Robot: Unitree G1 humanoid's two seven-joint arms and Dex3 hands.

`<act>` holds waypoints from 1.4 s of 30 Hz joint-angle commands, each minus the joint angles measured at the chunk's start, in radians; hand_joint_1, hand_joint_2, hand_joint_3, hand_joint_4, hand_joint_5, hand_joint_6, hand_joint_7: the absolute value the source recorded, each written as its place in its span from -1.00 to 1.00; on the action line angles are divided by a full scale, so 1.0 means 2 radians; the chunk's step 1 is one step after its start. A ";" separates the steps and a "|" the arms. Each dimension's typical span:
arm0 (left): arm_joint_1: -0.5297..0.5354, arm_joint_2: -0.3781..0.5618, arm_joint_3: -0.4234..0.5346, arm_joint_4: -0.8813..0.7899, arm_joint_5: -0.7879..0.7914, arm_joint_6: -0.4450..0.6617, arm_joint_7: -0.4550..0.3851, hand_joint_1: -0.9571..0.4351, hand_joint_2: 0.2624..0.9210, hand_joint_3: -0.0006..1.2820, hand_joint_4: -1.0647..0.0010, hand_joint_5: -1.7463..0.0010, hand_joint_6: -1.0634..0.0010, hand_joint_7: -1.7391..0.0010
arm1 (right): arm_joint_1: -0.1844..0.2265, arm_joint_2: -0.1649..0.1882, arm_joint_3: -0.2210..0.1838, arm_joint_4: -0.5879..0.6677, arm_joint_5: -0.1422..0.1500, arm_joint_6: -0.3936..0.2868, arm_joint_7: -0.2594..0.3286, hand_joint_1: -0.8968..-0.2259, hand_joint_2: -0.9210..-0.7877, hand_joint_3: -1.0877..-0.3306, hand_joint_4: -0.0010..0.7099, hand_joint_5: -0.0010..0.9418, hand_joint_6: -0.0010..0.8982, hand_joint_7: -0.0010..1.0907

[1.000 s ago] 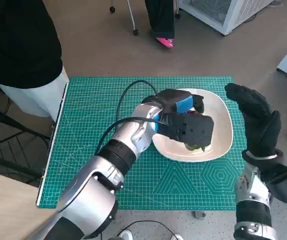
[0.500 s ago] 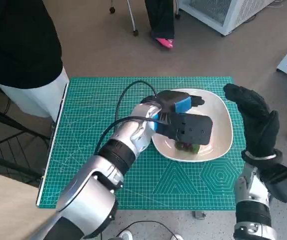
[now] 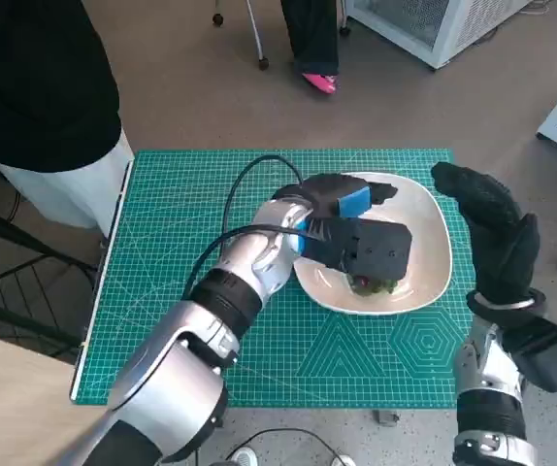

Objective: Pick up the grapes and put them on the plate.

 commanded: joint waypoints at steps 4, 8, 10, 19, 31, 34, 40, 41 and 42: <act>0.016 0.042 0.028 -0.039 -0.023 -0.039 0.026 -0.58 1.00 -0.35 0.70 1.00 0.42 0.99 | 0.000 0.001 0.005 0.008 -0.008 0.008 -0.002 0.41 -1.00 0.17 -0.44 -1.00 -0.55 -1.00; 0.051 0.068 0.054 -0.082 -0.048 -0.070 0.041 -0.55 1.00 -0.32 0.69 0.99 0.41 0.99 | -0.004 0.003 0.008 0.014 -0.010 0.006 -0.003 0.41 -1.00 0.16 -0.45 -1.00 -0.56 -1.00; 0.074 0.082 0.071 -0.106 -0.066 -0.093 0.046 -0.54 1.00 -0.29 0.68 0.99 0.41 0.99 | -0.007 0.004 0.010 0.016 -0.013 0.005 -0.005 0.41 -1.00 0.16 -0.45 -1.00 -0.57 -1.00; 0.181 0.125 0.151 -0.207 -0.167 -0.181 0.026 -0.56 1.00 -0.15 0.65 0.99 0.40 0.99 | -0.020 0.012 0.012 0.034 -0.020 0.001 -0.007 0.40 -1.00 0.20 -0.44 -0.99 -0.56 -0.99; 0.302 0.126 0.227 -0.299 -0.313 -0.233 -0.045 -0.55 1.00 -0.03 0.60 0.98 0.40 0.99 | -0.045 0.019 0.008 0.081 -0.014 -0.009 0.020 0.26 -1.00 0.39 -0.38 -0.98 -0.52 -0.98; 0.325 0.124 0.240 -0.313 -0.342 -0.237 -0.064 -0.54 1.00 -0.02 0.61 0.99 0.41 0.99 | -0.051 0.020 0.006 0.090 -0.013 -0.012 0.027 0.23 -1.00 0.42 -0.36 -0.98 -0.50 -0.97; 0.368 0.117 0.266 -0.341 -0.391 -0.233 -0.090 -0.56 1.00 -0.01 0.64 1.00 0.43 1.00 | -0.058 0.022 0.001 0.104 -0.007 -0.014 0.044 0.21 -1.00 0.48 -0.33 -0.98 -0.48 -0.97; 0.374 0.116 0.269 -0.345 -0.394 -0.235 -0.090 -0.57 1.00 -0.01 0.65 1.00 0.44 1.00 | -0.059 0.022 0.000 0.105 -0.007 -0.015 0.046 0.22 -1.00 0.48 -0.33 -0.98 -0.48 -0.97; 0.381 0.114 0.271 -0.350 -0.396 -0.237 -0.090 -0.57 1.00 0.00 0.65 1.00 0.44 1.00 | -0.060 0.022 0.000 0.107 -0.007 -0.016 0.048 0.22 -1.00 0.49 -0.32 -0.98 -0.47 -0.96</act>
